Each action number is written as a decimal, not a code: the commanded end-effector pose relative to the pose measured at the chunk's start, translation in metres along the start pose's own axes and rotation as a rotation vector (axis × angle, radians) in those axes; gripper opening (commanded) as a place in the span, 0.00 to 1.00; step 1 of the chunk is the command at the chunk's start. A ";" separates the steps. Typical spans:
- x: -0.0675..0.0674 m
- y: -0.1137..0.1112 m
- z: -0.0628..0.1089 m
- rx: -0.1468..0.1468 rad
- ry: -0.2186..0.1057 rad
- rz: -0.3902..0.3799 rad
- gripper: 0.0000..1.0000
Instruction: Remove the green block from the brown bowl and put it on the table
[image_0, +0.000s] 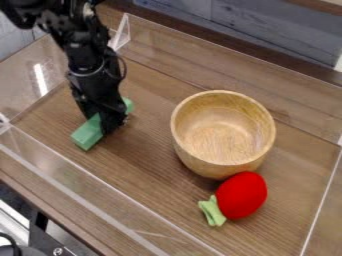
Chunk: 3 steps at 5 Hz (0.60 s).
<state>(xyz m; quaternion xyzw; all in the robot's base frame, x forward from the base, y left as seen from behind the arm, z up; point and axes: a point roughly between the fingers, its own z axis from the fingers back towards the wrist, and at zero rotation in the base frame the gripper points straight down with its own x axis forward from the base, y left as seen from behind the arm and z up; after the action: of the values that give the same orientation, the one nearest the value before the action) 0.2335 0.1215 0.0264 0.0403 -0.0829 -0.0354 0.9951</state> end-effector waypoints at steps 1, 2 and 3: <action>-0.003 0.002 0.001 -0.007 -0.019 -0.008 0.00; -0.009 0.014 -0.001 -0.028 -0.005 0.044 1.00; -0.013 0.023 0.000 -0.040 0.006 0.093 0.00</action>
<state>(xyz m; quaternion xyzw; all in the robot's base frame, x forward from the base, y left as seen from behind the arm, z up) 0.2154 0.1398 0.0183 0.0070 -0.0658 0.0067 0.9978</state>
